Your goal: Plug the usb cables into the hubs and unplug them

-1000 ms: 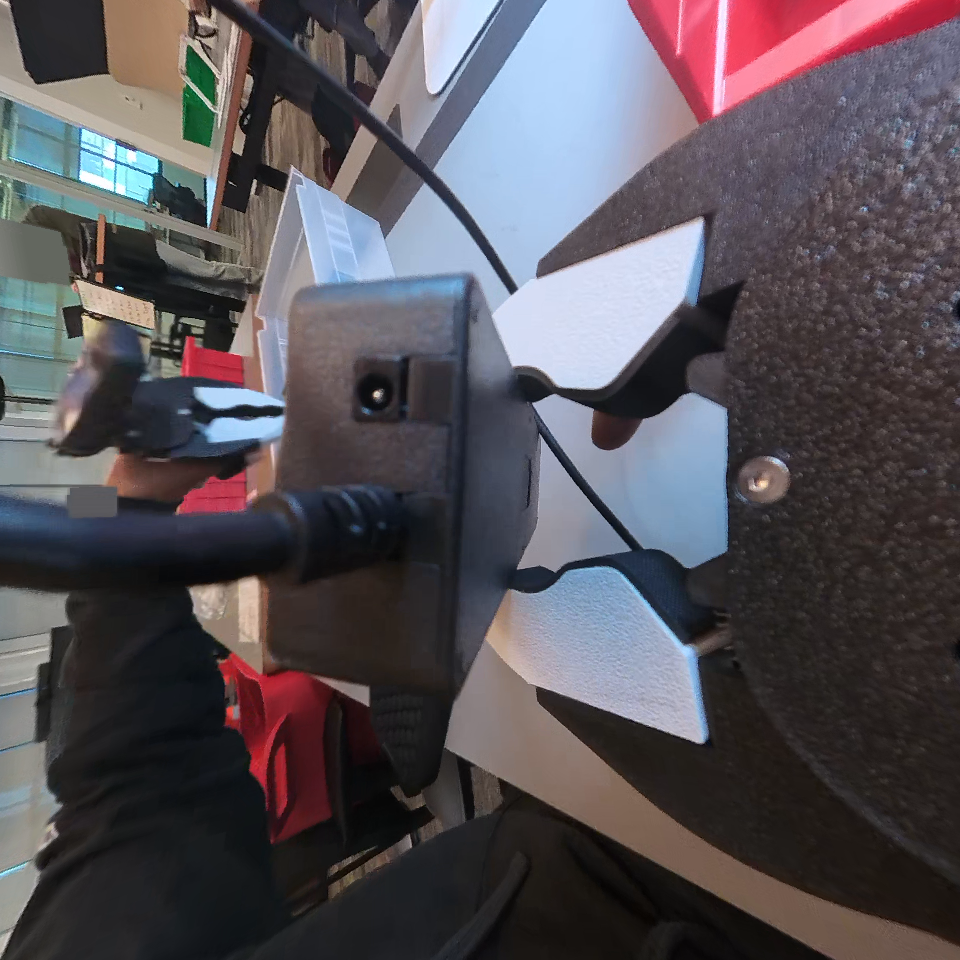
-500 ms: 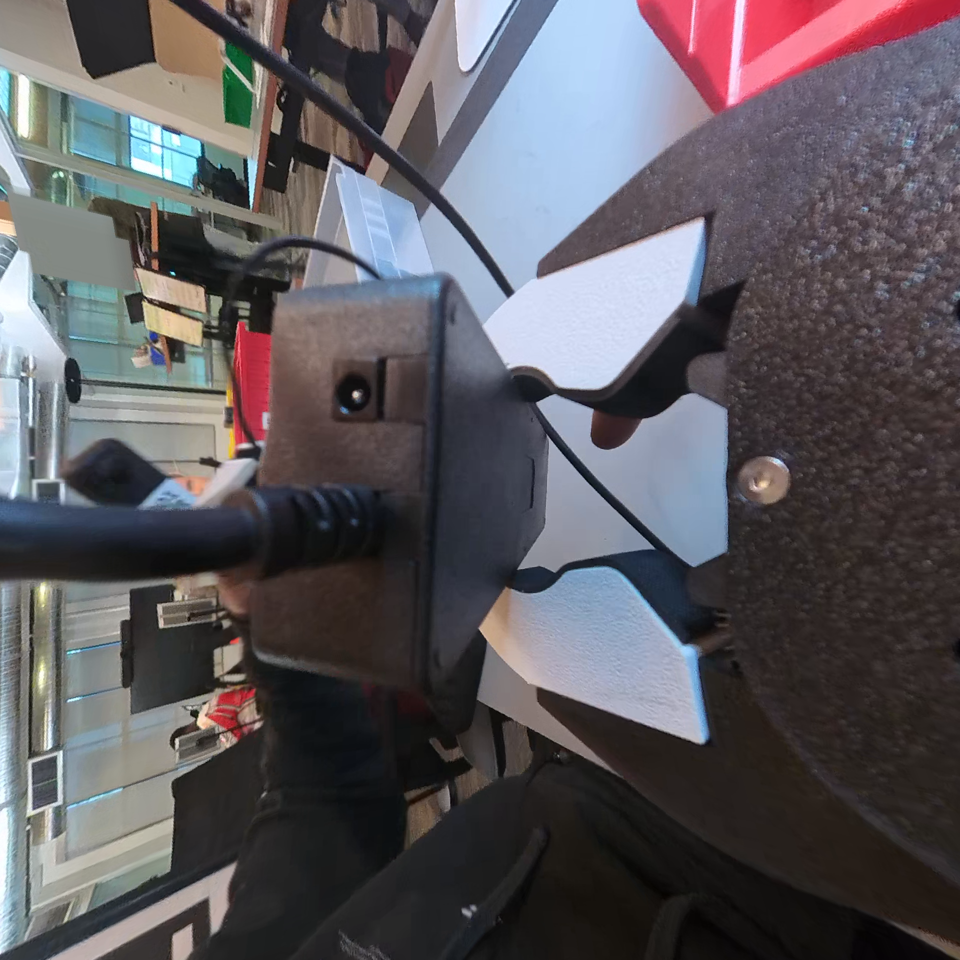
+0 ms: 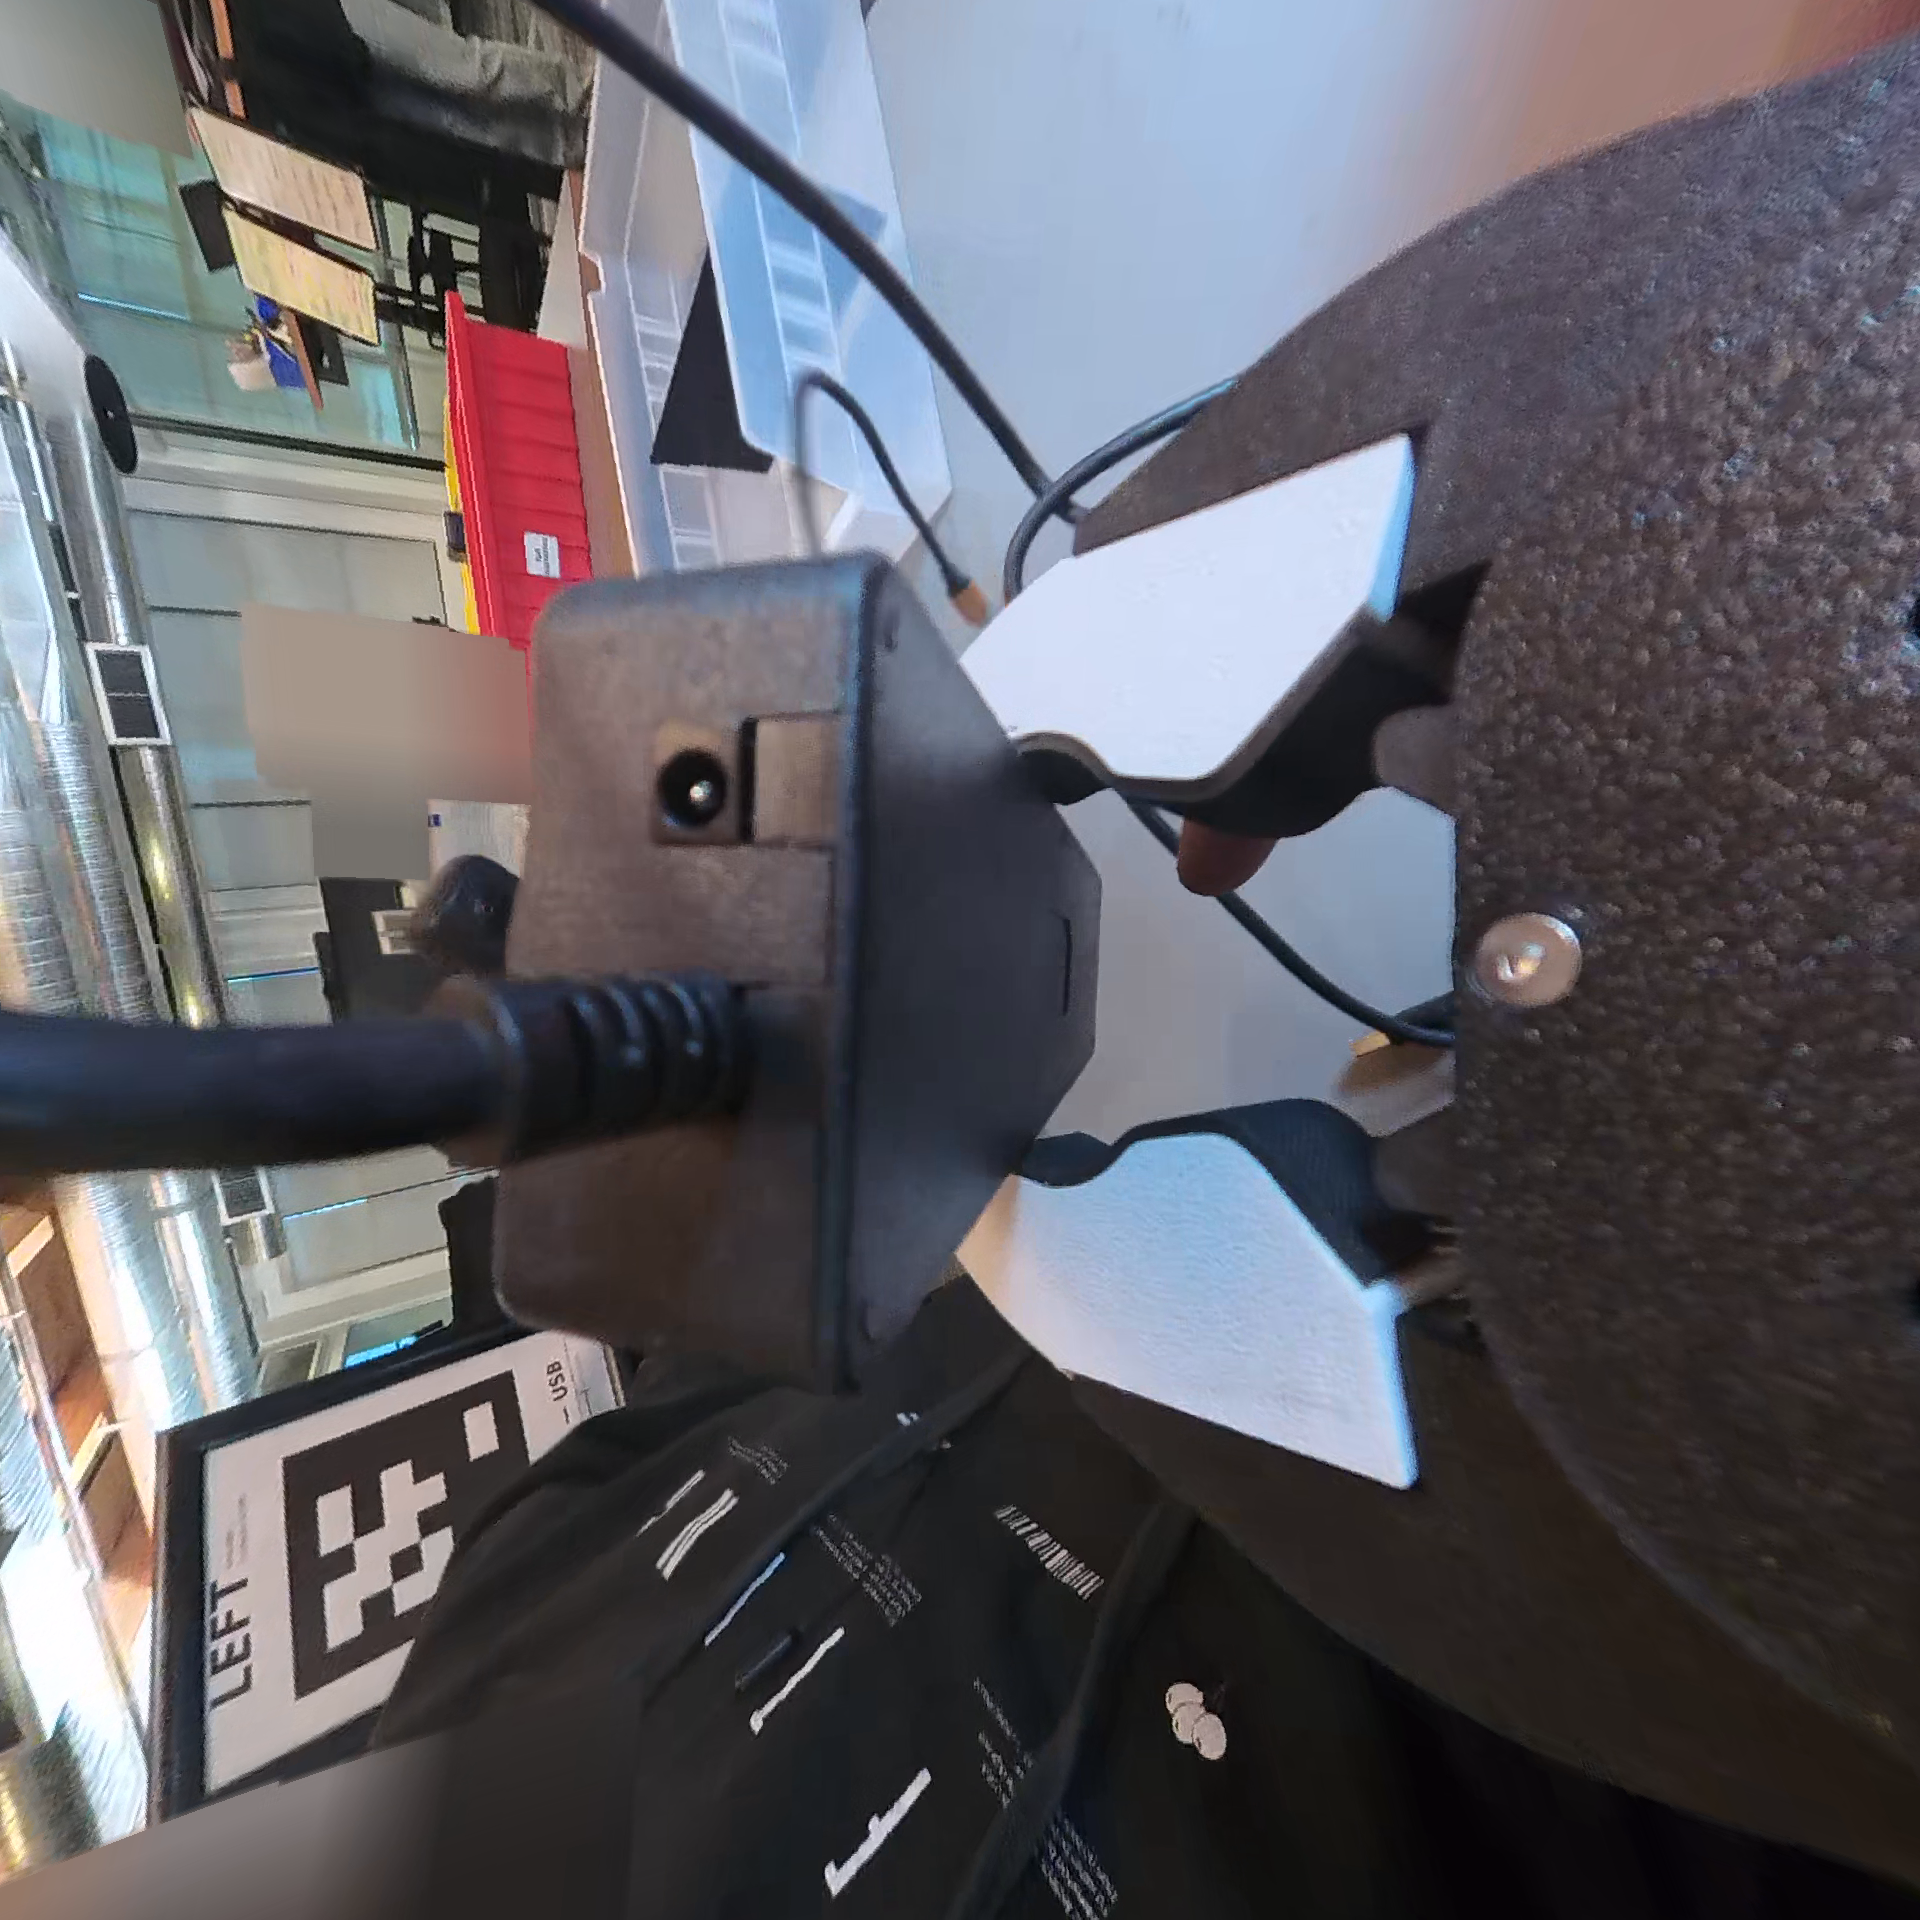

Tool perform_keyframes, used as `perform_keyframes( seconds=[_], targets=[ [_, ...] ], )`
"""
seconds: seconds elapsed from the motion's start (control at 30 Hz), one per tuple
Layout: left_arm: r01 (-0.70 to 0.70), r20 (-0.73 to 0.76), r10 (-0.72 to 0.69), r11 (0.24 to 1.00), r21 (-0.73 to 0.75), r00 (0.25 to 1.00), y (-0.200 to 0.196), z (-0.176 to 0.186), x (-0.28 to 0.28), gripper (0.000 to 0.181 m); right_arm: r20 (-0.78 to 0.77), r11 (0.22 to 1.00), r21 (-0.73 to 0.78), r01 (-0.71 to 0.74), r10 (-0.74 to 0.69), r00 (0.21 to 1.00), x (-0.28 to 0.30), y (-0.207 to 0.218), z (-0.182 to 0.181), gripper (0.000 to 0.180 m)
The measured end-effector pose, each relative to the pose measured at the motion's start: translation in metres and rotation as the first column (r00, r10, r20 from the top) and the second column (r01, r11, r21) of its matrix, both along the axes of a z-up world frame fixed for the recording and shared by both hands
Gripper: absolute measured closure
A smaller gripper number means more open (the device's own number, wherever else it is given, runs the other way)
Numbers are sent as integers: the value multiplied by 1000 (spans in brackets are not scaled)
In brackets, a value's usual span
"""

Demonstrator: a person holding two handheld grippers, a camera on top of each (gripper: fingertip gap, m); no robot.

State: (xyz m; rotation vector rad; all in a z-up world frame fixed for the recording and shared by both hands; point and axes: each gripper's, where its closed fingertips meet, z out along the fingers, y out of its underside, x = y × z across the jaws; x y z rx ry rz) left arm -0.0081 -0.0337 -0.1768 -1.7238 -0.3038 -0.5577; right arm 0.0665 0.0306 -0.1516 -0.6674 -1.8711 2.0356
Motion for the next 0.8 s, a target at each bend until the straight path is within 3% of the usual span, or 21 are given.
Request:
perform_keyframes(
  seconds=[0.1, 0.17, 0.23, 0.33, 0.47, 0.6, 0.7, 0.8],
  targets=[
    [162, -111, -162, 987, -9, 981, 4, 4, 18, 154, 20, 1000, 13, 7, -7, 1000, -2, 0, -5, 116],
    [330, -271, -339, 941, -81, 901, 4, -2, 29, 156, 25, 1000, 17, 20, -20, 999, -4, 2, -6, 116],
    [391, -499, -466, 885, -254, 731, 4, -25, 21, 159, 25, 999, 16, 39, -40, 999, -6, 6, -6, 116],
    [401, -668, -654, 752, -523, 355, 0, -64, 5, 158, 31, 997, 14, 71, -71, 997, -9, 13, -7, 116],
    [383, -574, -819, 523, -762, -24, -4, -99, -2, 154, 50, 995, 17, 100, -100, 994, -14, 20, -12, 116],
    [319, -455, -825, 355, -879, -336, 6, -115, -4, 144, 58, 994, 7, 106, -106, 993, -14, 24, -13, 116],
    [330, -392, -797, 257, -909, -459, 15, -123, 3, 141, 56, 993, 1, 117, -116, 992, -14, 30, -12, 116],
    [369, -353, -809, 183, -911, -470, 21, -127, 11, 151, 56, 991, -7, 134, -133, 989, -14, 36, -11, 116]
  ],
)
